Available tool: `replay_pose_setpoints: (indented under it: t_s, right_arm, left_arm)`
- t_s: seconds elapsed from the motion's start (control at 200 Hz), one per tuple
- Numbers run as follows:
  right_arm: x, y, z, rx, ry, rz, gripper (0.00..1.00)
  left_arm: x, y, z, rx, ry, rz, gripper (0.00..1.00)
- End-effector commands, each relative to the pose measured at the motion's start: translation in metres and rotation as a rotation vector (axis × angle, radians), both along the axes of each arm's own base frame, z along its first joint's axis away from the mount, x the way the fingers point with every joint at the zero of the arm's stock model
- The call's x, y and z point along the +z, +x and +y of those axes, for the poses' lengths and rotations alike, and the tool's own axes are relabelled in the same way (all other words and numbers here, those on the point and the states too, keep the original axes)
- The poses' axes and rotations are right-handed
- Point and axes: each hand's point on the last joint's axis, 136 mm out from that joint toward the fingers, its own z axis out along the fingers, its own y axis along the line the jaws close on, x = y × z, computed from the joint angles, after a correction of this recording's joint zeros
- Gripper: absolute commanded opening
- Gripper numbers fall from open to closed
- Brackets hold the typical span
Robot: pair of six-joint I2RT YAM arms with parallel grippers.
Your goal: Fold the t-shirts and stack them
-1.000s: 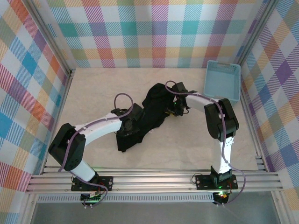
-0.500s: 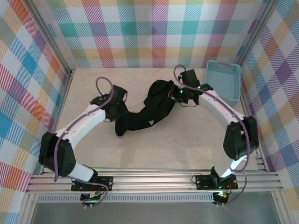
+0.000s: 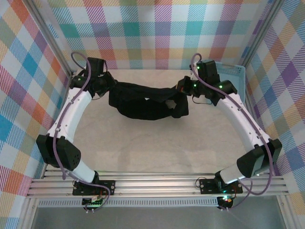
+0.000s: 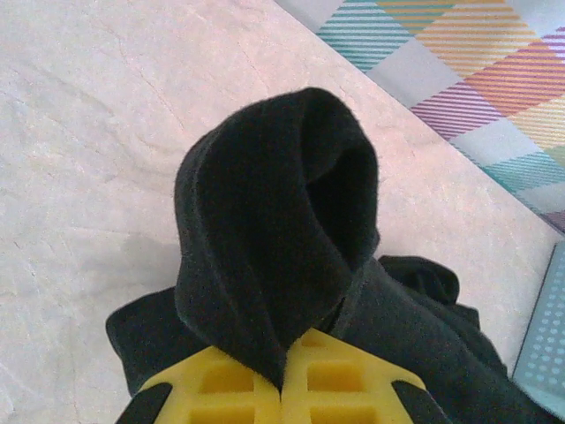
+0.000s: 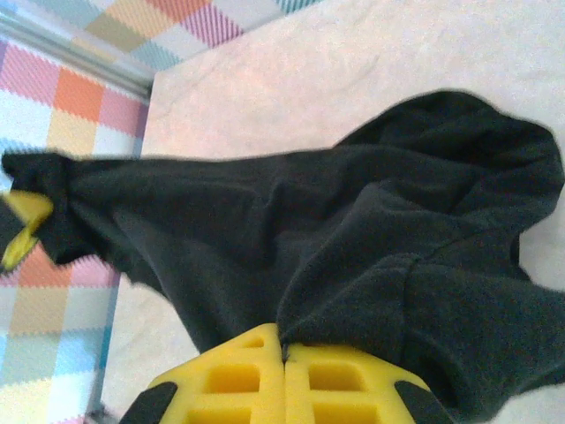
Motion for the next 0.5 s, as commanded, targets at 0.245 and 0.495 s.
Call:
replay_pose_setpoints:
  t_s: [0.245, 0.495]
  right_arm:
    - [0.019, -0.019, -0.002, 0.027, 0.053, -0.004, 0.00]
    - [0.094, 0.025, -0.045, -0.101, 0.196, -0.120, 0.00]
  left_arm:
    - [0.034, 0.036, -0.013, -0.064, -0.107, -0.045, 0.00]
    - [0.092, 0.093, -0.061, -0.183, -0.362, -0.222, 0.00]
